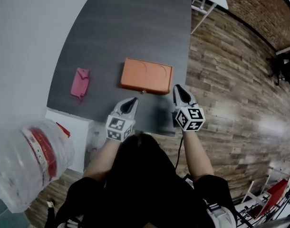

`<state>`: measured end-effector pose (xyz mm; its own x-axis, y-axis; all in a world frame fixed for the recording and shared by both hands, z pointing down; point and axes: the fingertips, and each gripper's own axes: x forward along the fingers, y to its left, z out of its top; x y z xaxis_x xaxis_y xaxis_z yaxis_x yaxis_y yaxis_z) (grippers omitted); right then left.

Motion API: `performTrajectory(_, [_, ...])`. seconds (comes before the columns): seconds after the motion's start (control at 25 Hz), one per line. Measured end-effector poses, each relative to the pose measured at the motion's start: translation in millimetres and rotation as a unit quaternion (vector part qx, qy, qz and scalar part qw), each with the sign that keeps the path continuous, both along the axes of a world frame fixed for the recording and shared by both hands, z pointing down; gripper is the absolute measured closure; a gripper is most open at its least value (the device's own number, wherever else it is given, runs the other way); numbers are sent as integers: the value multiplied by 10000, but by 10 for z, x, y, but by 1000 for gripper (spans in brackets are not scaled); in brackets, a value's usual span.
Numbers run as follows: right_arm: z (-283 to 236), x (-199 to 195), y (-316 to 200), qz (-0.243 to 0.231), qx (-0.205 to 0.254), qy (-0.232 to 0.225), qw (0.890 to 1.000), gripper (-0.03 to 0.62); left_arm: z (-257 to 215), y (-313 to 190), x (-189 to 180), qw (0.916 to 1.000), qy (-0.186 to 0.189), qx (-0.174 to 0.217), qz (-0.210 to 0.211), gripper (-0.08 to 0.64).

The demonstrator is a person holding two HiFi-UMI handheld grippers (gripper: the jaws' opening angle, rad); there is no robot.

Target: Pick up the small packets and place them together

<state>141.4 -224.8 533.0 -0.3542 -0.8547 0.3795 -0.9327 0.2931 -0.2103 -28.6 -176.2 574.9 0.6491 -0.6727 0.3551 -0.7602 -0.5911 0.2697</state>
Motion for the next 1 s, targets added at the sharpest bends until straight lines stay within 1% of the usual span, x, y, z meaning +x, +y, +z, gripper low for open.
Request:
performTrajectory(0.12, [209, 27, -156, 85, -282, -15, 9996, 544, 170, -47, 86, 9997, -155, -179, -3, 560])
performTrajectory(0.16, [277, 16, -193, 81, -389, -34, 9992, 524, 240, -63, 114, 9994, -241, -258, 14, 560])
performTrajectory(0.28, [449, -54, -266, 18, -668, -110, 9977, 498, 456, -120, 161, 9975, -501, -498, -4, 554])
performTrajectory(0.32, [493, -78, -277, -4, -735, -115, 9972, 491, 525, -137, 171, 9965, -584, -598, -13, 547])
performTrajectory(0.36, [532, -99, -285, -21, -791, -96, 9968, 488, 591, -151, 184, 9952, -665, -715, -13, 516])
performTrajectory(0.44, [595, -125, -295, -22, -873, 12, 9962, 493, 703, -178, 217, 9923, -822, -921, -17, 454])
performTrajectory(0.48, [616, -129, -300, 5, -892, 77, 9960, 494, 742, -194, 237, 9912, -885, -986, -32, 449])
performTrajectory(0.64, [645, -104, -307, 254, -923, 147, 9953, 551, 878, -229, 361, 9866, -929, -1341, -43, 420])
performTrajectory(0.76, [649, -109, -284, 245, -902, 189, 9954, 551, 948, -255, 428, 9832, -933, -1565, -129, 411])
performTrajectory(0.92, [644, -113, -261, 248, -858, 210, 9958, 551, 971, -315, 406, 9820, -970, -1604, -235, 411])
performTrajectory(1.0, [645, -111, -266, 263, -860, 213, 9957, 551, 974, -335, 386, 9815, -1026, -1601, -235, 434])
